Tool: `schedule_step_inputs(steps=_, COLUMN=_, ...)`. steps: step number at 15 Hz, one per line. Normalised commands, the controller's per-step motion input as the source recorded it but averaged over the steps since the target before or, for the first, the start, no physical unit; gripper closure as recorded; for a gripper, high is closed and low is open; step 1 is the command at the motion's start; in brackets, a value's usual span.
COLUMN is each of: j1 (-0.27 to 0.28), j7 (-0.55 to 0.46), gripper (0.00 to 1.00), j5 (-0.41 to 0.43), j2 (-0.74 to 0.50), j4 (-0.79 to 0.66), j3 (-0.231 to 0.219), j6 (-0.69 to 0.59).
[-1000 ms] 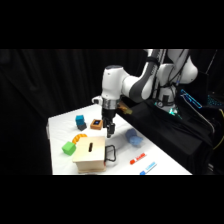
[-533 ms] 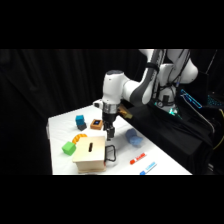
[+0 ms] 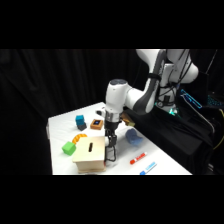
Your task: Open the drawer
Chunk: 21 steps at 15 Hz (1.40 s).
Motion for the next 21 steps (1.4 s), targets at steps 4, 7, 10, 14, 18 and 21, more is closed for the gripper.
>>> schedule_step_inputs(steps=4, j1=0.256, j7=0.2, gripper=0.0, j5=-0.123, j2=0.16, j4=0.04, j3=-0.282, j6=0.29)
schedule_step_inputs(steps=7, j1=0.227, j7=0.09, gripper=0.0, j5=-0.026, j2=0.19, j4=0.04, j3=-0.244, j6=0.32)
schedule_step_inputs(steps=10, j1=0.206, j7=0.01, gripper=0.0, j5=0.092, j2=0.2, j4=0.06, j3=-0.17, j6=0.29)
schedule_step_inputs(steps=14, j1=0.189, j7=-0.06, gripper=0.0, j5=0.188, j2=0.17, j4=0.04, j3=-0.122, j6=0.26)
schedule_step_inputs(steps=18, j1=0.18, j7=-0.14, gripper=0.0, j5=0.208, j2=0.02, j4=-0.13, j3=-0.112, j6=0.24)
schedule_step_inputs(steps=21, j1=0.183, j7=-0.22, gripper=0.0, j5=0.164, j2=-0.22, j4=-0.43, j3=-0.103, j6=0.19)
